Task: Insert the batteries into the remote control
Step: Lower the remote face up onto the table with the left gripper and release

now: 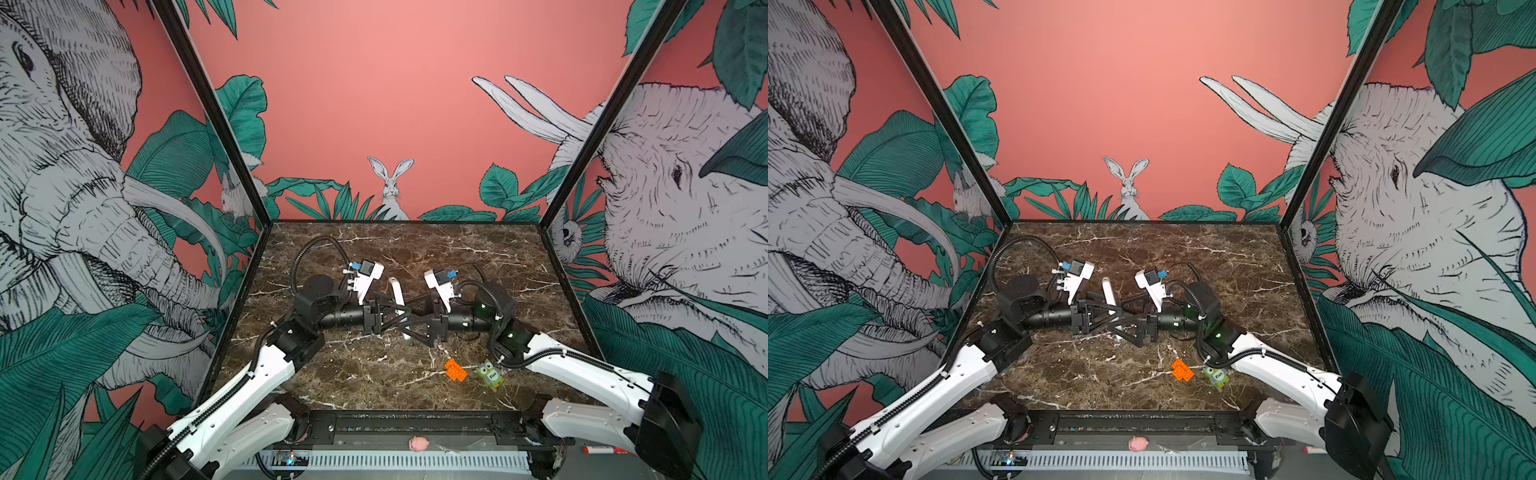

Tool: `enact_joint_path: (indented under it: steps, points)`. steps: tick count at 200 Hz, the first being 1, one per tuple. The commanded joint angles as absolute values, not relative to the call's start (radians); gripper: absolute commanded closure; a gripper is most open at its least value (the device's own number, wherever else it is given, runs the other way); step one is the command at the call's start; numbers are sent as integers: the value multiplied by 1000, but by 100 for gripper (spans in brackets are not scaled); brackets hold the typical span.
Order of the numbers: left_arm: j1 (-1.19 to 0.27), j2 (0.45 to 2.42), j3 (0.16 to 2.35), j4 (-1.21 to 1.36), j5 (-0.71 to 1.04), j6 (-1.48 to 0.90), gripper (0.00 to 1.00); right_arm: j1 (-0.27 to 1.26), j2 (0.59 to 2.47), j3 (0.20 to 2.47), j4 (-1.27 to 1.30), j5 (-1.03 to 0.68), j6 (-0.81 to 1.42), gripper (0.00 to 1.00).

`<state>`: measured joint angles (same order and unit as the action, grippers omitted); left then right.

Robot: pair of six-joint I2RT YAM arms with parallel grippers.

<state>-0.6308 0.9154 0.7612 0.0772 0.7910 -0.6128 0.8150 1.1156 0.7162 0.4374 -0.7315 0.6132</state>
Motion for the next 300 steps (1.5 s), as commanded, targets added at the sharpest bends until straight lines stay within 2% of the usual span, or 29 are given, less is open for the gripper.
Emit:
enact_joint_path:
  steps: [1,23,56,130,176,300]
  points:
    - [-613,939,832,-156,676,-500,88,810,1055,754,224,-580,469,1]
    - [-602,1002,904,-369,564,-416,88,808,1027,777,10,-429,383,1]
    - [-602,1122,999,-607,389,-347,88,807,1020,776,-93,-326,339,1]
    - [-609,1292,1013,-728,164,-384,87,807,1102,820,-308,-76,278,1]
    - [-642,1393,1018,-760,38,-413,84,807,1166,841,-316,-50,265,1]
    - [-681,1539,930,-626,11,-495,73,807,1227,853,-289,-65,270,1]
